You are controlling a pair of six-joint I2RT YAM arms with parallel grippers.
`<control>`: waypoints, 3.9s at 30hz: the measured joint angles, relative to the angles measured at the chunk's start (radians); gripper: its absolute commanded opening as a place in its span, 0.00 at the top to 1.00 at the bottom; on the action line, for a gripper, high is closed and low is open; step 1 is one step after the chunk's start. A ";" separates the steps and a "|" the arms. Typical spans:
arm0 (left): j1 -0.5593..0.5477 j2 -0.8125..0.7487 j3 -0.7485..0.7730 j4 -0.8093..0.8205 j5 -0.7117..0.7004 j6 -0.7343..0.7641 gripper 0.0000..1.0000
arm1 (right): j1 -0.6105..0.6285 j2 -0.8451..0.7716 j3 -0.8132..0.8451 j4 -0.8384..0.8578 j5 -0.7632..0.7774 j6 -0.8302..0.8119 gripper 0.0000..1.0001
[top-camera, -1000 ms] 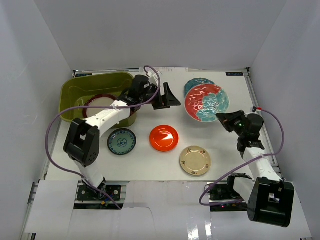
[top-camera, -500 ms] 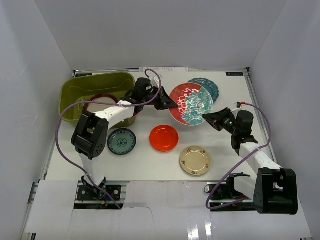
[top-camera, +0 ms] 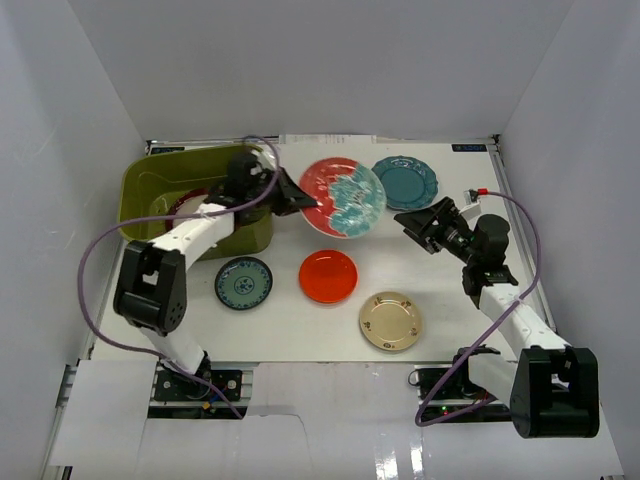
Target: Place the plates into the plastic bin on the countertop
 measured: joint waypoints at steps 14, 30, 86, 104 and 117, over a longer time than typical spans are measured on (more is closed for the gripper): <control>0.729 -0.524 -0.126 -0.175 -0.180 -0.011 1.00 | 0.071 0.027 0.011 -0.009 -0.016 -0.145 0.16; 0.720 -0.353 -0.240 -0.328 -0.253 0.094 0.74 | 0.092 0.159 0.011 0.006 0.056 -0.188 0.17; 0.211 -0.503 0.017 -0.354 -0.219 0.271 0.02 | -0.118 0.834 0.107 0.531 0.272 0.297 0.92; -0.018 -0.031 0.192 -0.309 -0.183 0.196 0.40 | 0.125 0.360 -0.043 0.601 -0.040 0.316 0.92; -0.032 -0.124 0.103 -0.238 -0.203 0.190 1.00 | 0.154 0.315 -0.054 0.584 -0.076 0.328 0.24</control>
